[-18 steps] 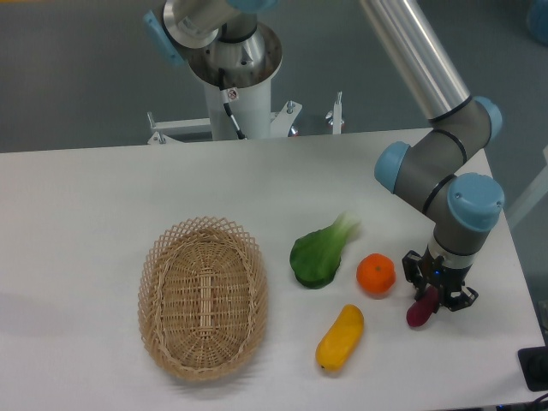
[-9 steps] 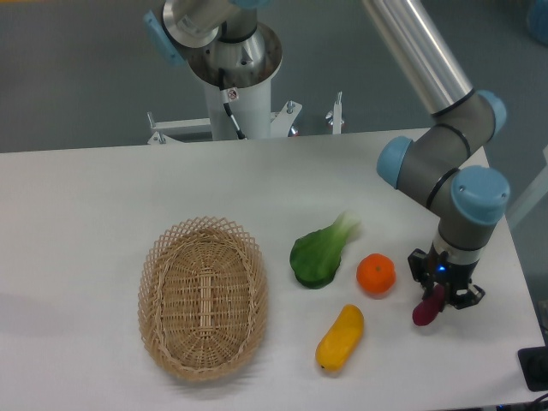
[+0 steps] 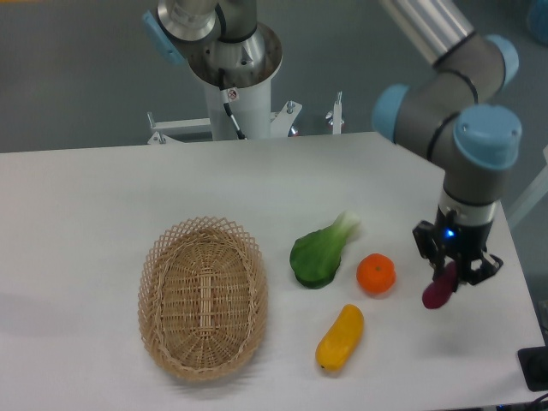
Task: Pick up the sweet potato from the table
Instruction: 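Lift the held sweet potato up off the table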
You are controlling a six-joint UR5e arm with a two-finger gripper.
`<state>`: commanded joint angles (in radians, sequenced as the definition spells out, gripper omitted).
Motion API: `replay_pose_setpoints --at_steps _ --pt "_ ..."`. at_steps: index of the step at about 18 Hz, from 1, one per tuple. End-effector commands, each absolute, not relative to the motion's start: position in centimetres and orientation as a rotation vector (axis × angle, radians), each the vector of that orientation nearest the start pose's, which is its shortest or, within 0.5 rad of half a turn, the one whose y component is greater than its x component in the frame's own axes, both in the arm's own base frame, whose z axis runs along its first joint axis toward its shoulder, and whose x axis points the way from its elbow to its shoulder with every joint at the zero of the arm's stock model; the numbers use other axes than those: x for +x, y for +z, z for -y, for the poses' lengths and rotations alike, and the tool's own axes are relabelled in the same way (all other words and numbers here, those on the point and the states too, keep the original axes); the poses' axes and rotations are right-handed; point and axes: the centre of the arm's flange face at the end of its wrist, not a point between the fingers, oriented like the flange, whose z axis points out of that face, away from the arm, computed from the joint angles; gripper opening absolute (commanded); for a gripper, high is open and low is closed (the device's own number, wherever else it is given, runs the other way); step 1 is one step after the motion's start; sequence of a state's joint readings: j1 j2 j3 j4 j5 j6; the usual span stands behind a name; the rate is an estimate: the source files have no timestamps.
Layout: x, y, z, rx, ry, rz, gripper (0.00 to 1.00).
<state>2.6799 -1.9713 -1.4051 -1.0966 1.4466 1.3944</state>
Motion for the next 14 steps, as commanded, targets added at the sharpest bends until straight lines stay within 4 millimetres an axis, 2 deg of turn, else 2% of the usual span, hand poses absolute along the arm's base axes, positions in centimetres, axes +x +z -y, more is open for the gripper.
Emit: replay_pose_setpoints --at_steps 5,8,14 --pt "-52.2 41.5 -41.4 -2.918 0.240 -0.414 0.29" --pt "-52.5 42.2 -40.2 -2.907 0.215 -0.388 0.29" --pt "-52.7 43.0 -39.8 -2.880 0.215 -0.371 0.29"
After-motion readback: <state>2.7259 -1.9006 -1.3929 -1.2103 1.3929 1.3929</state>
